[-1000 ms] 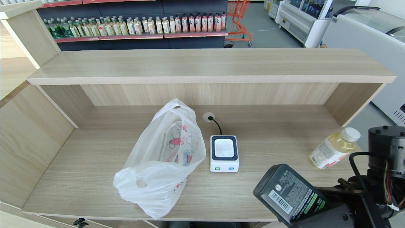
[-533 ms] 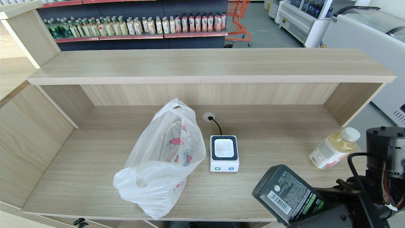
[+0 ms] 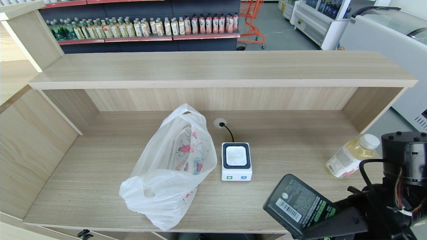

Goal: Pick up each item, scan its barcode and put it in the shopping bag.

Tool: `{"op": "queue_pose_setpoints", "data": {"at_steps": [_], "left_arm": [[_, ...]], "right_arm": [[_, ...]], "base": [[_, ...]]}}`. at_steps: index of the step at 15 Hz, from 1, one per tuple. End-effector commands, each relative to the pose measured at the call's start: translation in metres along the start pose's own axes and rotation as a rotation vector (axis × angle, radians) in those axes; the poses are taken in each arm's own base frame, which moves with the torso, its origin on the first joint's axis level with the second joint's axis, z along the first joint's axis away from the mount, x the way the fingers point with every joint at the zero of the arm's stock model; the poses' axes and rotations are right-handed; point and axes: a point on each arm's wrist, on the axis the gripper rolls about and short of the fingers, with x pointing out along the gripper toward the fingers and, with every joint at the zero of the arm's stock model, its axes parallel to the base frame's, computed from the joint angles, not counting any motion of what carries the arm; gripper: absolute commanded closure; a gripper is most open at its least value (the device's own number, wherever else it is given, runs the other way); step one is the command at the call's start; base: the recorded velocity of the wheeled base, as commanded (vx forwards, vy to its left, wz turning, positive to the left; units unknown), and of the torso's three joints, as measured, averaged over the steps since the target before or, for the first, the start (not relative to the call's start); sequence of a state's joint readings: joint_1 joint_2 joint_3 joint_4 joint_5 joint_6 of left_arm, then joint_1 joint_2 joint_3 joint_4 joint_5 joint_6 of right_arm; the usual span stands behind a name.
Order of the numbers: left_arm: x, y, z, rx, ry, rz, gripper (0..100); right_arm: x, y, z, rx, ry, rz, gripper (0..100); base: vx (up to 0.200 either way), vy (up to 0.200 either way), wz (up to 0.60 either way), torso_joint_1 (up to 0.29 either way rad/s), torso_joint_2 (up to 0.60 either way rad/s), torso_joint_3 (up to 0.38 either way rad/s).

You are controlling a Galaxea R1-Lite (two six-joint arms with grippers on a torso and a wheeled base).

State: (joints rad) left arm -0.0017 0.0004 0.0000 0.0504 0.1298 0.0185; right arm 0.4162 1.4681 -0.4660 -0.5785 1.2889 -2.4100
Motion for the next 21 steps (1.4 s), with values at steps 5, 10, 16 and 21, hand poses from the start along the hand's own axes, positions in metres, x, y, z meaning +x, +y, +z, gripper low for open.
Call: {"op": "queue_pose_setpoints", "data": {"at_steps": [5, 10, 16, 21], "left_arm": [[0.0, 0.0, 0.0, 0.0, 0.0, 0.001, 0], [0.0, 0.0, 0.0, 0.0, 0.0, 0.001, 0], [0.0, 0.0, 0.0, 0.0, 0.0, 0.001, 0], [0.0, 0.0, 0.0, 0.0, 0.0, 0.001, 0]], "right_arm": [[-0.099, -0.042, 0.012, 0.875, 0.7, -0.006, 100], [-0.111, -0.039, 0.009, 1.605, 0.803, -0.291, 100], [-0.045, -0.014, -0.092, 2.563, 0.976, -0.938, 100], [-0.001, 0.042, -0.103, 2.783, 1.046, -0.834, 100]], "base": [[0.0, 0.0, 0.0, 0.0, 0.0, 0.0], [0.0, 0.0, 0.0, 0.0, 0.0, 0.0], [0.0, 0.0, 0.0, 0.0, 0.0, 0.0], [0.0, 0.0, 0.0, 0.0, 0.0, 0.0]]}}
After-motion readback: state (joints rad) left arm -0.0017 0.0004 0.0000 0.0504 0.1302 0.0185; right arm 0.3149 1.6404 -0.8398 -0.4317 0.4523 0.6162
